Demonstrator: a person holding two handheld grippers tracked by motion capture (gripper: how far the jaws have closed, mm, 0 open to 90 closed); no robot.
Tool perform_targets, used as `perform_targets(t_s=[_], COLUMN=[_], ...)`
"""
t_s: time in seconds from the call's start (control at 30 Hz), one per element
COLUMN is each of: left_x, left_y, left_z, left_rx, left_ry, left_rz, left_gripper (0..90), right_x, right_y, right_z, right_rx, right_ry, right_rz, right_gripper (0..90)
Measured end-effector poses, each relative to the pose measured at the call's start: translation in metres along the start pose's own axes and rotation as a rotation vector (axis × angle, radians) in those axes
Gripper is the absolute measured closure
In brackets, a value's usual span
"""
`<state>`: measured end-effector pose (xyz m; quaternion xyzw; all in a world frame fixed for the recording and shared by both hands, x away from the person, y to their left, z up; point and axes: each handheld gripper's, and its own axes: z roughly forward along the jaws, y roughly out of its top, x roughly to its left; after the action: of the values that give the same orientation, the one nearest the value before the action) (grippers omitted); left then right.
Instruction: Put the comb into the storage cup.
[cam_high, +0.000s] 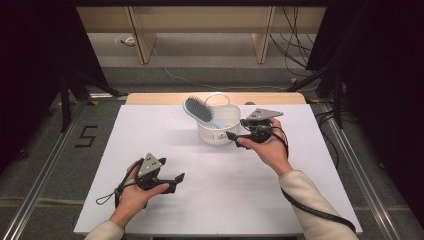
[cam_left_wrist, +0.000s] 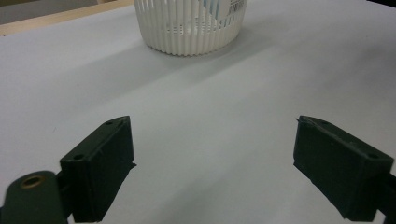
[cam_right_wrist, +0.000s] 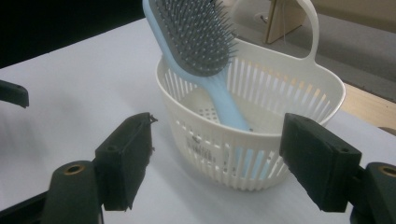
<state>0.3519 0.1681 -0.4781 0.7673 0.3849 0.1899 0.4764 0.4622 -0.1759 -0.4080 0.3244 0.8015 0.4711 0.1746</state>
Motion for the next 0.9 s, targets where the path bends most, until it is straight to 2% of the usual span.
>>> perform_targets(t_s=[0.47,0.9], left_x=[0.0,0.0], left_y=[0.0,0.0], left_z=[0.0,0.0], left_rx=[0.001,0.0], left_ry=[0.0,0.002], left_rz=[-0.001,-0.001], left_gripper=[11.7,11.6], right_x=[-0.005,-0.008], right_y=[-0.018,-0.029], right_z=[-0.018,-0.034], right_rx=[0.011,-0.005], right_ry=[0.013,0.016], right_rz=[0.023,0.041], right_gripper=[25.8,23.7])
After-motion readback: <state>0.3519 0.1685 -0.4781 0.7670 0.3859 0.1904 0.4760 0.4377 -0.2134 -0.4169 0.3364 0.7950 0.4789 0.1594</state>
